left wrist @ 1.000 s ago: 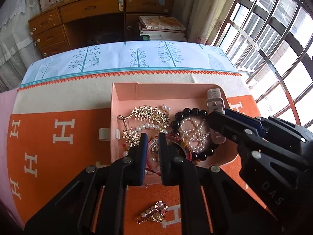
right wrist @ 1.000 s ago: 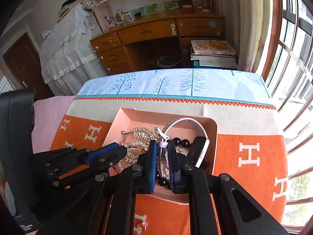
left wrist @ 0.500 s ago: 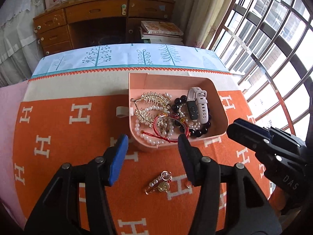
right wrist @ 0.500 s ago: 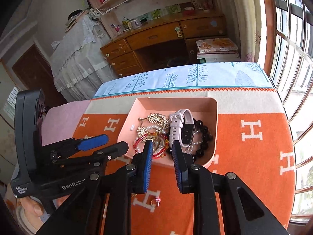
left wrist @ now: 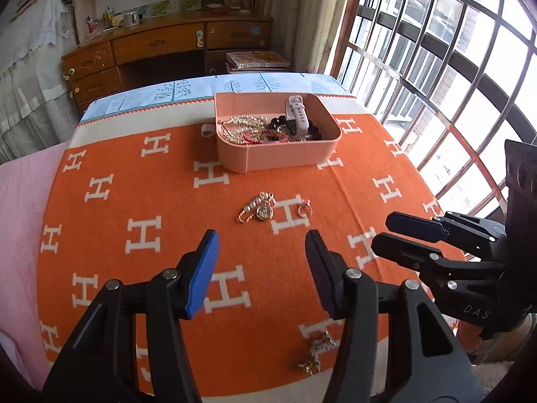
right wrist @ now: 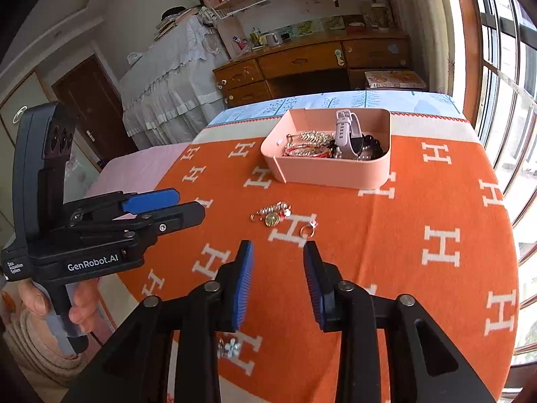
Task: Organize jewelry
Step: 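Move both tools to the small earrings and grasp a silver earring with the left tool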
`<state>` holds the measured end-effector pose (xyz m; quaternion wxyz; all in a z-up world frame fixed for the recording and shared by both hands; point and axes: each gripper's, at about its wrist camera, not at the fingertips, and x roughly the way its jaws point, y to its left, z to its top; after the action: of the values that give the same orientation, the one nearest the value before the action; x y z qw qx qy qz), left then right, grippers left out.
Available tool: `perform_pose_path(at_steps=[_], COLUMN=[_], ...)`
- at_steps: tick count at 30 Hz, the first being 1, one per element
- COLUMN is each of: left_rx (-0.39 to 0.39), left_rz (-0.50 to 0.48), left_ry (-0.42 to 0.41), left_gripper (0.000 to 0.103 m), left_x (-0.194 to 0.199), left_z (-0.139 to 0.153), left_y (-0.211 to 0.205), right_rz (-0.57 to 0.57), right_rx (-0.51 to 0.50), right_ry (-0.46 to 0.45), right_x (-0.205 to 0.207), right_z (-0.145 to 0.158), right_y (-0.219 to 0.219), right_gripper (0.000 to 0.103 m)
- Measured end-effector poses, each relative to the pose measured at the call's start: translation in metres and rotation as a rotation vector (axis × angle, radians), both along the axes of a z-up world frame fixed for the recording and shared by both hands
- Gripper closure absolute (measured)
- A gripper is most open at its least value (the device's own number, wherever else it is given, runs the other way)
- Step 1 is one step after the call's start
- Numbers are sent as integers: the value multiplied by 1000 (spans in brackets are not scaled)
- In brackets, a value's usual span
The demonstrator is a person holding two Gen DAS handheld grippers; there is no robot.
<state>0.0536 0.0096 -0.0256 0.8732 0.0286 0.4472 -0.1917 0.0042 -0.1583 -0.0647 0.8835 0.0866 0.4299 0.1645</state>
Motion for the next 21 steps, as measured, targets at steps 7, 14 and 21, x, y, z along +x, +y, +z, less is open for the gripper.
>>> perform_pose_path(at_steps=[7, 14, 21], left_rx=[-8, -3, -7], left_rz=[-67, -138, -182], left_ry=[27, 28, 31], left_gripper=[53, 53, 53], left_x=[-55, -90, -99], left_z=[-36, -56, -68], left_y=[-3, -1, 5], right_rz=[15, 10, 32], right_rx=[-9, 21, -14], right_ry=[19, 51, 33], right_x=[-53, -73, -83], right_z=[-27, -45, -52], right_y=[6, 1, 8], right_gripper=[67, 67, 67])
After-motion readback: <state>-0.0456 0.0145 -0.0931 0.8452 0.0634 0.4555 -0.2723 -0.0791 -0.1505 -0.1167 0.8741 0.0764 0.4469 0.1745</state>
